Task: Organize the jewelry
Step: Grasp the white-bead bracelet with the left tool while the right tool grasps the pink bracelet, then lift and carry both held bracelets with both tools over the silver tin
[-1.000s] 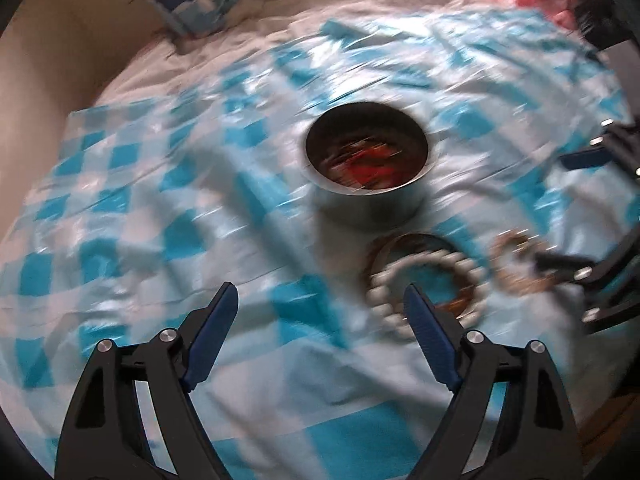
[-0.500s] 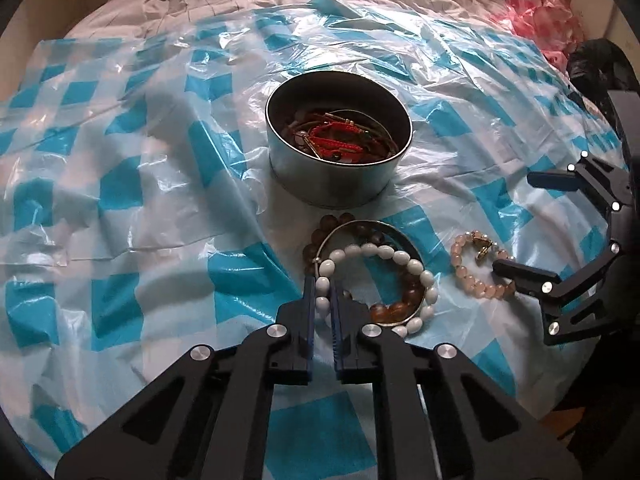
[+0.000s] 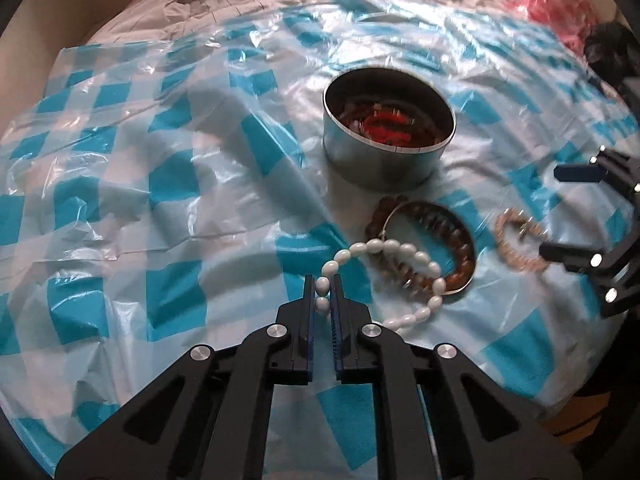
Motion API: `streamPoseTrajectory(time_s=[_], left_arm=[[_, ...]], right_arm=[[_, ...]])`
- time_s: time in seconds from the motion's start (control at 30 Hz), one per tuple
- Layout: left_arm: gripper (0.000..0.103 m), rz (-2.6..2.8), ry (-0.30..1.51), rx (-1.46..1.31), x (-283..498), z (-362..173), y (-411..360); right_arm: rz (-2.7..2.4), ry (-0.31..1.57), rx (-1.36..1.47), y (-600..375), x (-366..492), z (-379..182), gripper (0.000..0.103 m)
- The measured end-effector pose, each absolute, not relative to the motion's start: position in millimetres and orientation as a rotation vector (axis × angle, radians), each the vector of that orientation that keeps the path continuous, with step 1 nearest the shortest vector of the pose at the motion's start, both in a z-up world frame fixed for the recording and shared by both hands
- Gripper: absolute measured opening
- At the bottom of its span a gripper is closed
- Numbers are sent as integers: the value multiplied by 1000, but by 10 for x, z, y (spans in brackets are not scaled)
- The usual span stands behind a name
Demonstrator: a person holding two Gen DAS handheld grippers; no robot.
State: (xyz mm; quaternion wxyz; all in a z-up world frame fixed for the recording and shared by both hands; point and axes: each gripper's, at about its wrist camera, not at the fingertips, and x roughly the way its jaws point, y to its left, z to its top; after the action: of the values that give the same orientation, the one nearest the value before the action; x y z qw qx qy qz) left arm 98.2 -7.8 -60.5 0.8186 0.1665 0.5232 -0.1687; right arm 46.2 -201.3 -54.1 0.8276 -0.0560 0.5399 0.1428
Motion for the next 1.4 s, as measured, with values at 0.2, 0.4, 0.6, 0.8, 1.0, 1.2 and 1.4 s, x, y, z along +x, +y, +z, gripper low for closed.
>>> streamPoseTrajectory(time_s=[0.2,0.4,0.6,0.8,1.0,1.2,1.4], left_arm=[[7,-361,1123,374,956,-647,-115],[7,-359,1140,380,960,-703,-120],[7,-361,1149,368,979,-727,-104],[7,-360,1137,346,995,-686,-81],[7,-382,1114,274,1002,-561,-28],[7,-423,1080,209,973,-421,-18],[7,-434,1025,198,947,-256,-87]], right_arm=[[338,1138,-98,-1991,450,-549,52],[340,1173,-144,-1928,455,-670,41],[372,1144,-137,-1875,400,-608,9],[415,1117,55,-2099,461,-459,9],[471,1087,236,-2251,506,-349,9],[530,1070,392,-2364,539,-303,9],[551,1025,486,-2442,565,-222,9]])
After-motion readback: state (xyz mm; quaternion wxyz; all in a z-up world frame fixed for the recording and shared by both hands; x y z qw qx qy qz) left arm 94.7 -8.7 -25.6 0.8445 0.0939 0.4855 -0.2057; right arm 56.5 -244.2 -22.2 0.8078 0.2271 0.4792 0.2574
